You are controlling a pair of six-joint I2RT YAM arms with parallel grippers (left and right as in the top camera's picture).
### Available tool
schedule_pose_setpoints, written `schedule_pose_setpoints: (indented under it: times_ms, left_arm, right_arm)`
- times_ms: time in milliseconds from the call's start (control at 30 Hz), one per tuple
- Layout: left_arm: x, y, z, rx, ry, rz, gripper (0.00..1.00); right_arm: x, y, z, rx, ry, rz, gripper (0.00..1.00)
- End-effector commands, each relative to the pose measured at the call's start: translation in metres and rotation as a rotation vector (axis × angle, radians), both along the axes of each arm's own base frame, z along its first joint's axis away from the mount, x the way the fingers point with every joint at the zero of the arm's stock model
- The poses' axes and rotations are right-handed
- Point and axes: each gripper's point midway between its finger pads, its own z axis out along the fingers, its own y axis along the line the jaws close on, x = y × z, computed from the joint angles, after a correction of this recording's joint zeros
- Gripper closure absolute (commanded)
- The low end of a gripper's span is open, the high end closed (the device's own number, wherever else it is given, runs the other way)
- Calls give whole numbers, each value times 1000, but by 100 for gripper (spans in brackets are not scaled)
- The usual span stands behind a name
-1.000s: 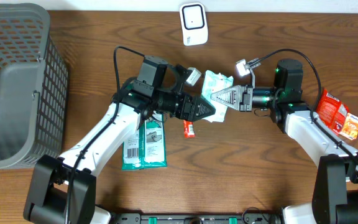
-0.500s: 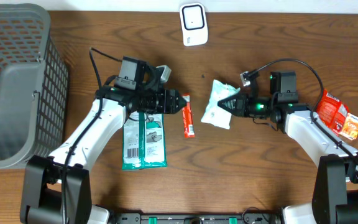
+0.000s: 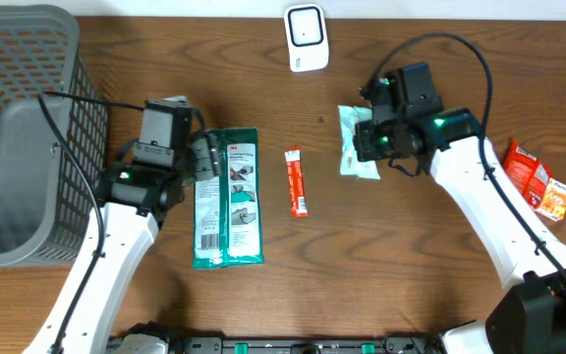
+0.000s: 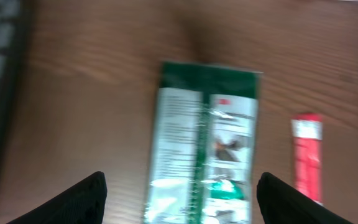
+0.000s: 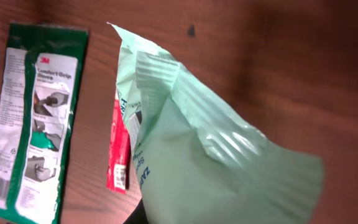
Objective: Scan the item barcode
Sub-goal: 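Release the left gripper and retract it left over the gloves, then carry the wipes pack with the right gripper up toward the scanner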
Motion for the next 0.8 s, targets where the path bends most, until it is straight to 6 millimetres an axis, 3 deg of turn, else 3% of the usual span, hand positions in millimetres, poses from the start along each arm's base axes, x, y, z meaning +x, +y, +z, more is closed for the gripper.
schedule_pose_setpoints:
  times_ms: [0,33,233,367,567,667,767]
  left_arm:
    - [4,39,1,78,5,126,21]
    - [4,43,-1,79,13,140,16]
    - [3,49,-7,69,38,158,14]
    - [3,49,-7,69,38,158,14]
    - [3,49,-7,68,38,158,14]
    - [3,49,-7,69,38,158,14]
    - [3,49,-7,68,38,158,14]
  right_arm:
    - [5,8,19,-56,-83,44,99]
    - [5,11,20,-57,-93,59,99]
    - [11,13,29,-129,-155,63,99]
    - [19,14,69,-169,-228,78,99]
    - [22,2,170,-244,-324,102,99]
    - [30,4,189,-256,-358,108,99]
    - [47,6,189,-293,-385,94,99]
